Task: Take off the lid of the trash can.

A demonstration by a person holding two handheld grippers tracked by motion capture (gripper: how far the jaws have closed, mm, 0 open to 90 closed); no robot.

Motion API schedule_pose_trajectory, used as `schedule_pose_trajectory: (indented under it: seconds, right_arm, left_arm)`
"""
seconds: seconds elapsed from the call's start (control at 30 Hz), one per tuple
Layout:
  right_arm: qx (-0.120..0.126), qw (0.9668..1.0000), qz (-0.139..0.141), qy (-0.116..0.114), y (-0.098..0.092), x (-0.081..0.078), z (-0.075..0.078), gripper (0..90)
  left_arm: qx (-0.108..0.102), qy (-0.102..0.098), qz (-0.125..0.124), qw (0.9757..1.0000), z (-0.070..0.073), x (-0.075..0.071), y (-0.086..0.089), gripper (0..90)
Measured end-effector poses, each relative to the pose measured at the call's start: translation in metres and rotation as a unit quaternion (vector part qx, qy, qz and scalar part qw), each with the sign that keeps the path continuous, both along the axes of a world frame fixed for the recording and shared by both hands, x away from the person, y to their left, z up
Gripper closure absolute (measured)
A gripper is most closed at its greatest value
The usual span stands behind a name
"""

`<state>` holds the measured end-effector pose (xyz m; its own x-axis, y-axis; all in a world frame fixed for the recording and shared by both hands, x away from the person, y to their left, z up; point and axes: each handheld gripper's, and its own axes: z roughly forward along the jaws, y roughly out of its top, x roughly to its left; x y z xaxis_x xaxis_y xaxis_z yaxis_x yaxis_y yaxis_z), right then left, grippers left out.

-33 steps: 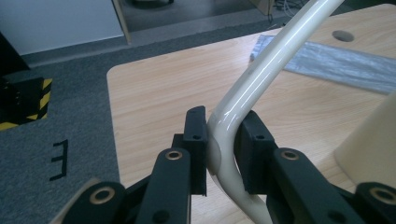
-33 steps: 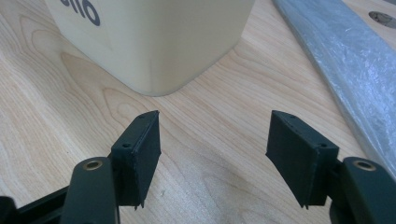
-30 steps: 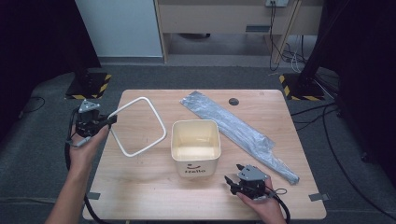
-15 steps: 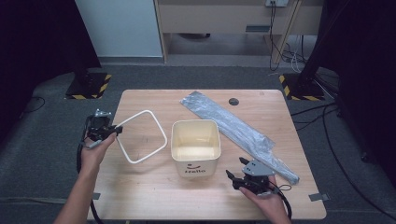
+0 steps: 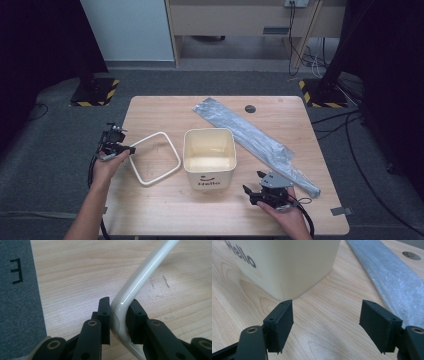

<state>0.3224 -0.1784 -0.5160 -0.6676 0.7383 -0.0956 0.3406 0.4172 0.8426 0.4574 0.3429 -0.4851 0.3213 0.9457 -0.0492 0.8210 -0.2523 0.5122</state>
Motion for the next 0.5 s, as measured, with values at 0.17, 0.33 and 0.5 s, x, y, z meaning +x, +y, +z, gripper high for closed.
schedule_pose_trajectory:
  seconds: [0.17,0.33,0.5]
  right_arm:
    - [-0.001,1.0000,0.001,-0.001,0.001,-0.001,0.000,26.7]
    - [-0.004,0.9999,0.001,0.010,0.000,0.000,-0.002,25.0]
    - [-0.005,0.9999,0.001,0.013,0.000,0.000,-0.003,24.9]
  left_arm:
    - [0.015,0.020,-0.004,0.9997,-0.010,0.003,-0.003,74.0]
    - [0.015,0.014,-0.009,0.9998,-0.015,0.002,-0.006,73.1]
    - [0.020,0.009,-0.015,0.9996,-0.019,0.002,-0.007,69.9]
